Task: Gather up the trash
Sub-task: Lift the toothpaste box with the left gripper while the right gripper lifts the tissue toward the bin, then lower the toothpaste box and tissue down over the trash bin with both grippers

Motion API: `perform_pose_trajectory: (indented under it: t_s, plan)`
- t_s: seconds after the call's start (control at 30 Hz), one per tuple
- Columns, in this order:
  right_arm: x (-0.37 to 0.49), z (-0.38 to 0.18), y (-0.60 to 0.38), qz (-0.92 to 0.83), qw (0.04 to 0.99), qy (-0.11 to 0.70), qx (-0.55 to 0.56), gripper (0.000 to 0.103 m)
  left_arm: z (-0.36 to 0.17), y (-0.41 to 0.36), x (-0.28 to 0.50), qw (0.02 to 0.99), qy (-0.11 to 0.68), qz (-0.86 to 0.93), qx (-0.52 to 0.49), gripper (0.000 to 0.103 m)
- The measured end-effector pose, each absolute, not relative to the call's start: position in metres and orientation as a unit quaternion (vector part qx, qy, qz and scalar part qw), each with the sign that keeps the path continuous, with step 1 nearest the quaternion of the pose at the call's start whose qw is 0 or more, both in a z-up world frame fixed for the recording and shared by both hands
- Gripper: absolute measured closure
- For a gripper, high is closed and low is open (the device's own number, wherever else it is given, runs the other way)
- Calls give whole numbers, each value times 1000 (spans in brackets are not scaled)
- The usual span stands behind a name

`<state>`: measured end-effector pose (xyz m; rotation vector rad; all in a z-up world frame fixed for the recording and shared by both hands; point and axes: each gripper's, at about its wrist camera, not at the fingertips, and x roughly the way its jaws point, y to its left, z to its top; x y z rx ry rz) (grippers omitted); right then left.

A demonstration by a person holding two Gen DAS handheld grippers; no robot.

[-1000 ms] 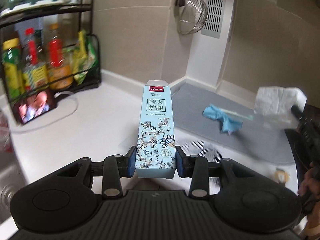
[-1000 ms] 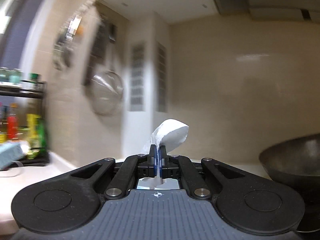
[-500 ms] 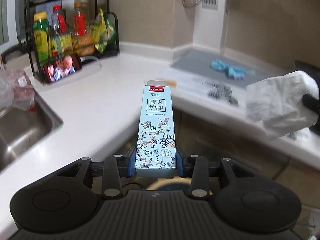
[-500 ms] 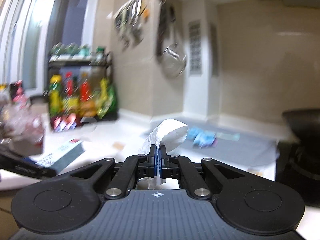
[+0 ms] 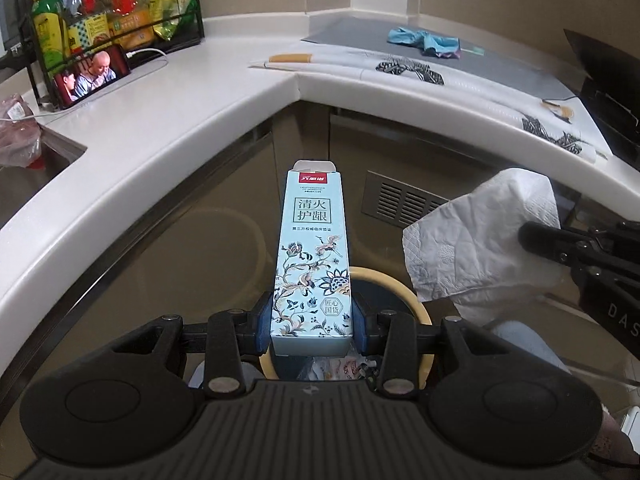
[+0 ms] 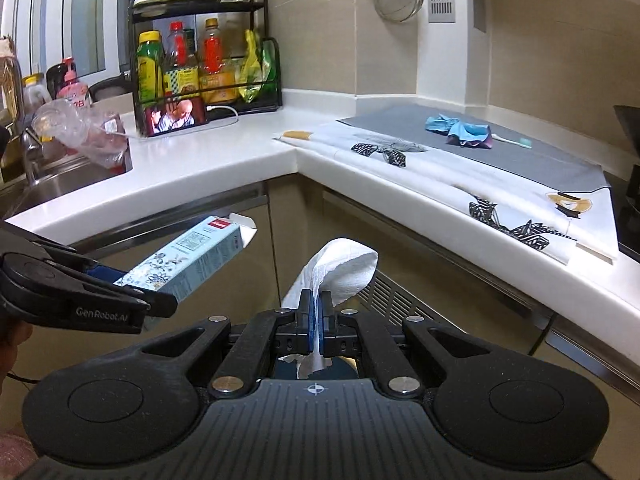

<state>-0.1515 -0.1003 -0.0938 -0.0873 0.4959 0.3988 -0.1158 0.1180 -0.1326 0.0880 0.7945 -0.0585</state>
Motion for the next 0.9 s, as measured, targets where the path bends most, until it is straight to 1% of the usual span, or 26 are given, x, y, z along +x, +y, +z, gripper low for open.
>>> perform_pose_trajectory:
  t_s: [0.9]
  plan:
    - [-140, -104, -99, 195, 941, 274, -40, 100, -142, 102, -97, 910, 409, -37, 56, 60]
